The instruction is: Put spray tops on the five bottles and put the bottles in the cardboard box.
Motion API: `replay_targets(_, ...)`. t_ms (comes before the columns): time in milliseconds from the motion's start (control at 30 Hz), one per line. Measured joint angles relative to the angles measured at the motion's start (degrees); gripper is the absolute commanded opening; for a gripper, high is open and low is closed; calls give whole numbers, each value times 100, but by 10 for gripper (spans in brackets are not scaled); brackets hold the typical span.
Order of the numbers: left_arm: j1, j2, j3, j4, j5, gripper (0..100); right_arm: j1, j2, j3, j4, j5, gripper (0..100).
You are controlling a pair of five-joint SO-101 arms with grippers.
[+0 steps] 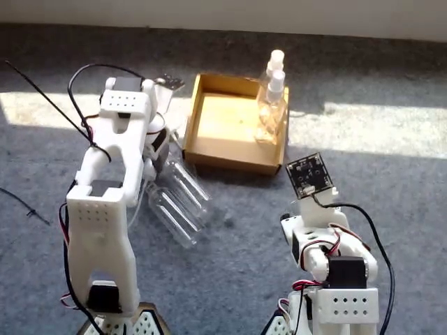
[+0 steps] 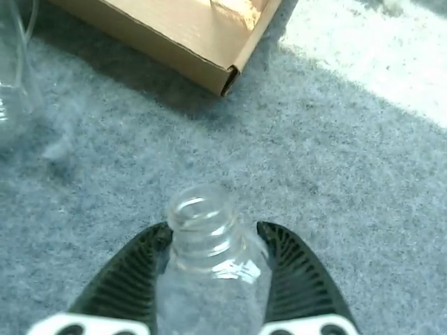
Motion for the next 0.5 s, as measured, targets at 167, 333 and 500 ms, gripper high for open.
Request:
replay_targets(167,-123,396,123,-360,0,140,0,0,0,0,0,4)
replay_targets(333,-387,563,105,-413,0,42,0,0,0,0,0,4)
replay_targets(500,-862,360,-132,-448,0,19,-70,0,0,0,0,4)
